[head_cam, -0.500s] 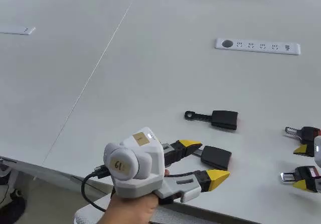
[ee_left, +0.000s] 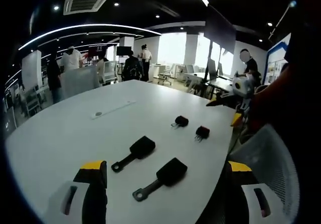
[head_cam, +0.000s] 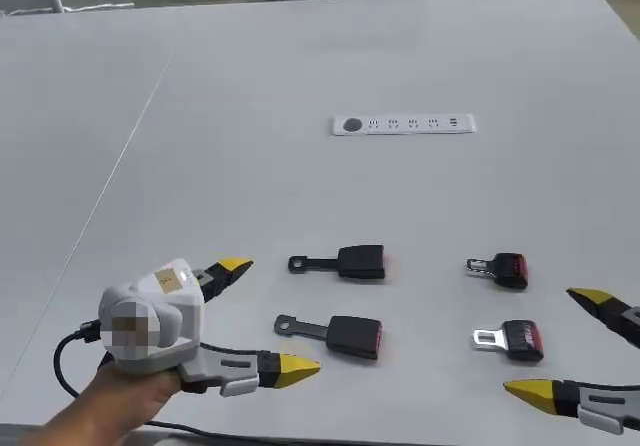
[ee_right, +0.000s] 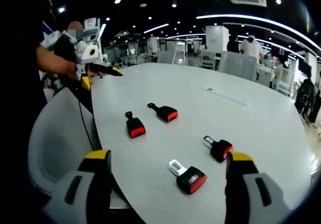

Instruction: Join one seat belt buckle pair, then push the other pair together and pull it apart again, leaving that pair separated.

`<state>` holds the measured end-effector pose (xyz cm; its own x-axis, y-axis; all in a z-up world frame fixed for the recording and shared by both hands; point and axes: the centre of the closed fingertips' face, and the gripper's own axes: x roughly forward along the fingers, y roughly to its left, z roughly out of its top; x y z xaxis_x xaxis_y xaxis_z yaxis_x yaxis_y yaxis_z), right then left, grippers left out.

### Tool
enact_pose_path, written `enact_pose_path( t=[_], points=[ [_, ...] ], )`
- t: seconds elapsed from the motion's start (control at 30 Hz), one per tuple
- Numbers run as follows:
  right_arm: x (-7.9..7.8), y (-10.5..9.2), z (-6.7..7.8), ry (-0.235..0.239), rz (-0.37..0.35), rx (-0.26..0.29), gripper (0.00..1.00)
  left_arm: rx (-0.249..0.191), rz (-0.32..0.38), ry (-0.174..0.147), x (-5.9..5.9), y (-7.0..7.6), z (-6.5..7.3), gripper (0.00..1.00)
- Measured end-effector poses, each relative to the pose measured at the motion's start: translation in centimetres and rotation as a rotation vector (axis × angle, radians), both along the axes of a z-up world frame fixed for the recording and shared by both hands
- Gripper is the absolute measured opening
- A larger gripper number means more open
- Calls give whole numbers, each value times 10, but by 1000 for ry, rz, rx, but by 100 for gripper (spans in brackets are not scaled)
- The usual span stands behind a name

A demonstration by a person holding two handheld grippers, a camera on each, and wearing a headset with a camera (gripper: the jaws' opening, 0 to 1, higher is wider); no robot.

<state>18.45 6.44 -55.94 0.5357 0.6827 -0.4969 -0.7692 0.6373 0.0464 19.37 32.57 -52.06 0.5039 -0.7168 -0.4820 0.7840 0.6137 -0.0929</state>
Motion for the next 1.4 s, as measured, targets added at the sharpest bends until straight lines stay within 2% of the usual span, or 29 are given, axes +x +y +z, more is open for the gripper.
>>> enact_pose_path(
  t=[0.1,0.43,0.63,1.0,1.3,1.4],
  points=[
    [0,0,-2,2,0,-12,96,21,-7,0,-1,0,-4,100],
    [2,-3,-3,15,-3,-25,95,10,20,25,2,4,-5,100],
    [3,-2,-2,10,-3,-21,95,5,22,39,1,3,-7,100],
    [-1,-3,-8,30,1,-20,93,-2,28,61,-1,2,-11,100],
    [-3,-3,-10,39,8,-23,92,4,28,66,-3,3,-12,100],
    [-5,-3,-13,53,15,-33,92,18,20,70,-6,3,-17,100]
  ],
)
